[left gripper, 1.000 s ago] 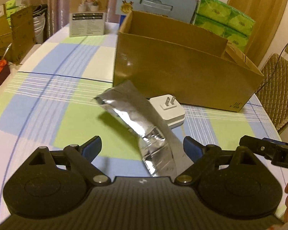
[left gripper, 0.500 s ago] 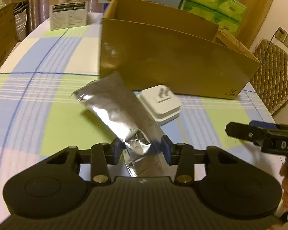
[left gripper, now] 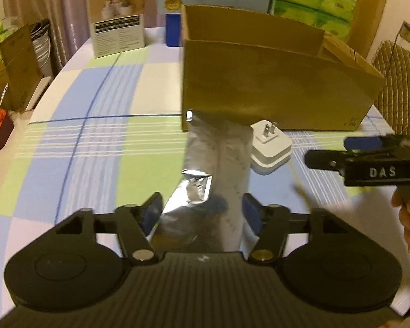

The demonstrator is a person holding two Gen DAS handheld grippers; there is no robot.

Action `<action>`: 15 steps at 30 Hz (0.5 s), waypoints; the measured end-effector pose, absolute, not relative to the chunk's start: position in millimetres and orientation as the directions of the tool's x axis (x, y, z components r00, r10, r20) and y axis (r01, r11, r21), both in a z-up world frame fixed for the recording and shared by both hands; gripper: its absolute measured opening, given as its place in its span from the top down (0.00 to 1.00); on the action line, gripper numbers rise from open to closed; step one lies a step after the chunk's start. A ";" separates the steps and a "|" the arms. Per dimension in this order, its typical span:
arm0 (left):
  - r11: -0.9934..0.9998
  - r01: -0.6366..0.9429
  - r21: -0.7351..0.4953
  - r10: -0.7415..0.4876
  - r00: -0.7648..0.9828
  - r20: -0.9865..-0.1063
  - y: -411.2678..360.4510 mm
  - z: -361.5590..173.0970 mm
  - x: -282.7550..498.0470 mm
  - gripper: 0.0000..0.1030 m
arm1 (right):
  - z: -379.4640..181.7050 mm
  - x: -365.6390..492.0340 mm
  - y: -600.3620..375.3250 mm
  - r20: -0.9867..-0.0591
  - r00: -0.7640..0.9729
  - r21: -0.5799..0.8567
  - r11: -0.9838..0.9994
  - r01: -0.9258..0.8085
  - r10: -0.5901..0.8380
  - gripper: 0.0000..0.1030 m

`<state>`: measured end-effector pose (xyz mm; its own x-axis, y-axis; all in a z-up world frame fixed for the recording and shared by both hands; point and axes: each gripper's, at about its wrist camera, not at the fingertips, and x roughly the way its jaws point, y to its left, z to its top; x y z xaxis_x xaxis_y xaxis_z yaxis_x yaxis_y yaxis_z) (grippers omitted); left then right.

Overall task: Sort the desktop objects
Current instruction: 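Grasp the silver foil bag with the left tool while the right grasps the white plug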

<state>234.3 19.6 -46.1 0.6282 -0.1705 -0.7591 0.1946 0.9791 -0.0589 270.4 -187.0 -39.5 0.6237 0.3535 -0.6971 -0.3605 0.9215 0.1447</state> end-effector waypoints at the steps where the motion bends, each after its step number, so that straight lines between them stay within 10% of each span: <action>1: 0.978 0.205 -0.042 -0.165 0.630 -0.759 14.9 -49.1 236.8 0.35 | -41.2 273.4 -185.9 -0.700 0.620 0.139 0.920 -0.367 0.353 0.10; 15: 0.974 0.225 0.033 -0.121 0.636 -0.762 26.7 -60.9 240.5 0.48 | -68.3 299.5 -145.6 -0.726 0.555 0.091 0.856 -0.508 0.407 0.15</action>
<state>240.5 26.7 -60.9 0.6358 -0.1210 -0.7623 0.2251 0.9738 0.0332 299.5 -145.6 -68.3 0.5550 0.4067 -0.7256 -0.5081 0.8565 0.0914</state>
